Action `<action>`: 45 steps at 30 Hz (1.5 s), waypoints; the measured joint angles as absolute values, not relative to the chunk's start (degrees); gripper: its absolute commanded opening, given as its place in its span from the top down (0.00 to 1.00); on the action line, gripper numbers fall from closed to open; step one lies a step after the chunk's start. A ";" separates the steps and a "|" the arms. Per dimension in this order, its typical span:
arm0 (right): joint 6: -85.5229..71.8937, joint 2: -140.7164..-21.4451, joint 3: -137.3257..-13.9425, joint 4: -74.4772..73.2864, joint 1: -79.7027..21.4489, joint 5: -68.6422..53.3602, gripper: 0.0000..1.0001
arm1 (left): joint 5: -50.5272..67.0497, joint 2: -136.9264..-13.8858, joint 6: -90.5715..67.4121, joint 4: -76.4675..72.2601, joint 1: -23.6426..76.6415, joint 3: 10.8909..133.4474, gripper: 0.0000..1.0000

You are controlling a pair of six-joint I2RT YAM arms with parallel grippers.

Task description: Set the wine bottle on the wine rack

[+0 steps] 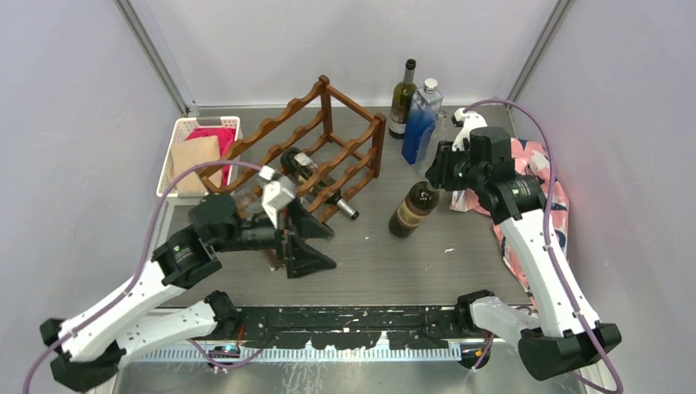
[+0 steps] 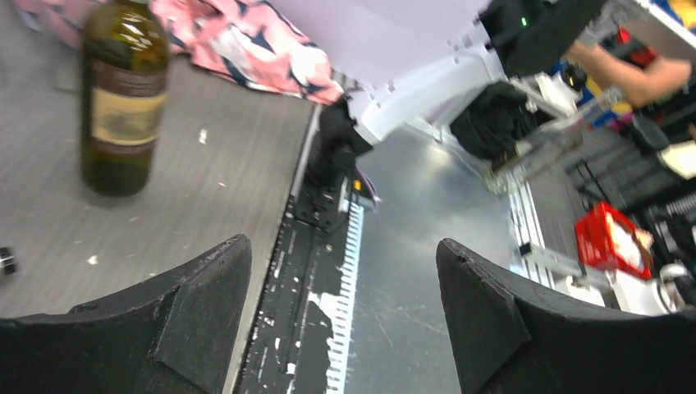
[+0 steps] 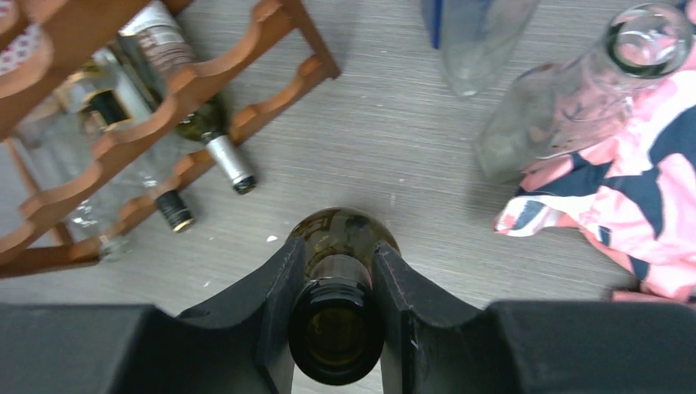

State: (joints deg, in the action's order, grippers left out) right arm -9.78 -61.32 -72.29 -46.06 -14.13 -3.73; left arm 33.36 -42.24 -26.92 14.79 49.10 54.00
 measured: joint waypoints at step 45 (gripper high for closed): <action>-16.05 -46.00 -56.55 -42.63 -12.93 -34.89 0.99 | -14.24 -73.47 -6.09 -36.40 74.67 24.75 0.02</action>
